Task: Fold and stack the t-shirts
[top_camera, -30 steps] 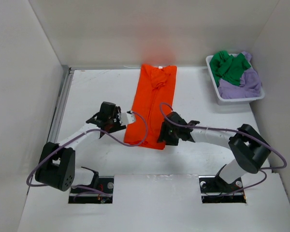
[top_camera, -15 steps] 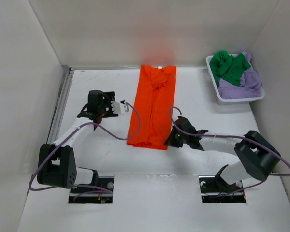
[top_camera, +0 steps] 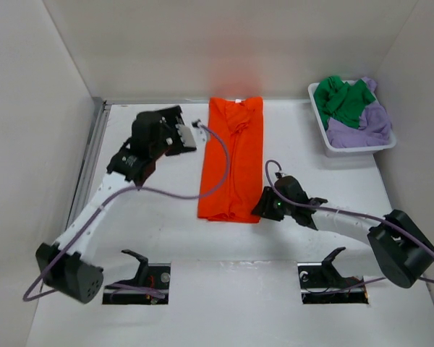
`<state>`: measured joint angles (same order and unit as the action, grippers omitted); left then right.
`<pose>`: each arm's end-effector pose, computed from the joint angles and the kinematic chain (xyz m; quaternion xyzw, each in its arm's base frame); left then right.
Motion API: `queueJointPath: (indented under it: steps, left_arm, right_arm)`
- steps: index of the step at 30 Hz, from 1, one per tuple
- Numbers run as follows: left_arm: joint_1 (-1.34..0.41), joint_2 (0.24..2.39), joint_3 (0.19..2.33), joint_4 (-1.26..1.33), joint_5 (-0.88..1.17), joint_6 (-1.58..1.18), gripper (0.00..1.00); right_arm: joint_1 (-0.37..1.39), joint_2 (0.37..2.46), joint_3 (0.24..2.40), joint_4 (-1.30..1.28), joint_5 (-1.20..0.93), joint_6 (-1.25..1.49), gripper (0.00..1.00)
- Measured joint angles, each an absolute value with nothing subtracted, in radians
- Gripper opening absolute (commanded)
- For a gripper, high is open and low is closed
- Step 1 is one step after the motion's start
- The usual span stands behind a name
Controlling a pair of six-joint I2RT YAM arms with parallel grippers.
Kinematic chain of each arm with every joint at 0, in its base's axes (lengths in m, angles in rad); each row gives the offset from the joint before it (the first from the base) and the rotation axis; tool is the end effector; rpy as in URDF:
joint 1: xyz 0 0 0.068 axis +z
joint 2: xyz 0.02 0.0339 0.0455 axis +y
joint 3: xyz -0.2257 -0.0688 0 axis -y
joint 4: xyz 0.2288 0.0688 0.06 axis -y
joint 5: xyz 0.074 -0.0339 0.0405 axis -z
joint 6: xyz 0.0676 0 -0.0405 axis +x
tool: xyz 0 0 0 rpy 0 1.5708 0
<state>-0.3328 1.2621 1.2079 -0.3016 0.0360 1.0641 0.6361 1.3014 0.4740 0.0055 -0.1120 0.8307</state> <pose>0.2977 -0.1055 0.3267 0.5358 0.6221 0.1903 0.5383 0.2007 0.1576 0.0998 0.0699 0.9268 0.2832 0.2364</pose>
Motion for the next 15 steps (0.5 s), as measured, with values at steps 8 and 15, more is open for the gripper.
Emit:
queueJointPath:
  steps: [8,15]
  left_arm:
    - [-0.704,0.949,0.862,-0.598,0.051,1.184,0.72]
    - [-0.741,1.011,0.604,-0.715,0.136,1.360,0.71]
  right_arm:
    - [0.627,1.267,0.461,-0.011,-0.168,0.803,0.50]
    - [0.650,1.266,0.449,-0.021,-0.180,0.822,0.52]
